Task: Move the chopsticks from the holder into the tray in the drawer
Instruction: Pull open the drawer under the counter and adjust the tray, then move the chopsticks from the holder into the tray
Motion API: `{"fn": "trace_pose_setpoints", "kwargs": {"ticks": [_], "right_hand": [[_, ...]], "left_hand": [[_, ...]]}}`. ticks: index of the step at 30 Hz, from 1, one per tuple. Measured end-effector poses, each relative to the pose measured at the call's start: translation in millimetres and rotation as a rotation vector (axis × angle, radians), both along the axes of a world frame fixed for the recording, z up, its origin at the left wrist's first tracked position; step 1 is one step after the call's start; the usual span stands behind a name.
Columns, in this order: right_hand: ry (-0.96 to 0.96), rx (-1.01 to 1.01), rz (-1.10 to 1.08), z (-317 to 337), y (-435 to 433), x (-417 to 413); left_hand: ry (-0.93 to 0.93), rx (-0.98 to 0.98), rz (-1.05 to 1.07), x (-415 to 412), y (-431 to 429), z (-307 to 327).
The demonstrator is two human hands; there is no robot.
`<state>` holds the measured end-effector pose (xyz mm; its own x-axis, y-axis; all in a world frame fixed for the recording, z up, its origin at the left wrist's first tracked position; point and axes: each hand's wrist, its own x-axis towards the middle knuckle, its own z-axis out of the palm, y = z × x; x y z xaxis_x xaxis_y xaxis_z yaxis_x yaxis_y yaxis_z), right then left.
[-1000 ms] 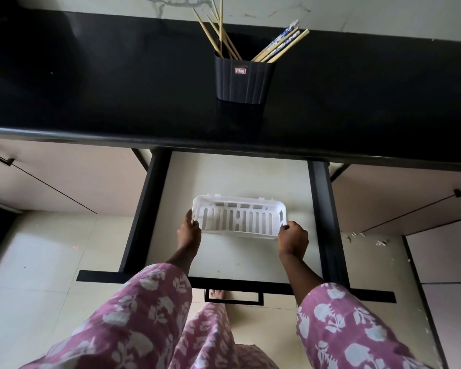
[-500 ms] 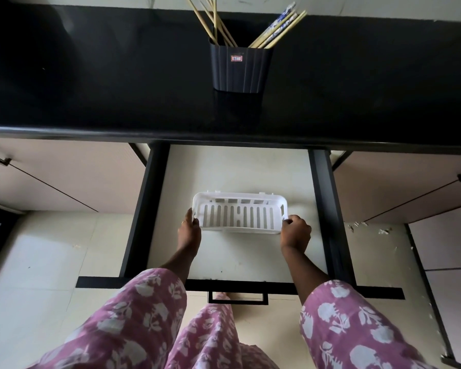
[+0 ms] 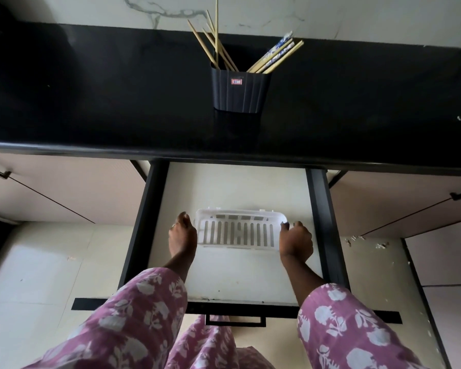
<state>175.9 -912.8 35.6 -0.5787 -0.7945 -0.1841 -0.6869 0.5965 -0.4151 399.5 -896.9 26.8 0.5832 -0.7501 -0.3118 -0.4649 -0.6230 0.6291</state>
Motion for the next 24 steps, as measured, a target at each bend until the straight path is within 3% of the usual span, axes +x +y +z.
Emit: {"fn": "trace_pose_setpoints", "kwargs": {"ticks": [8,10,16,21,24], "right_hand": [[0.099,-0.476,0.158,70.5,-108.4,31.0],[0.077,-0.568,0.19,95.7,-139.6,36.5],[-0.041,-0.671,0.199,162.7,-218.6,47.6],[-0.288,-0.547,0.011,192.5,-271.7,45.7],[-0.433,-0.542,0.012,196.1,-287.0,45.7]], "left_hand": [[-0.263,-0.396,-0.186,37.5,-120.2,79.8],[-0.329,-0.404,-0.251,45.1,-148.8,92.8],[-0.283,0.237,-0.438,57.0,-190.5,99.3],[-0.255,0.362,-0.525,59.2,-193.1,105.6],[-0.254,0.389,-0.553,60.0,-194.5,109.7]]}}
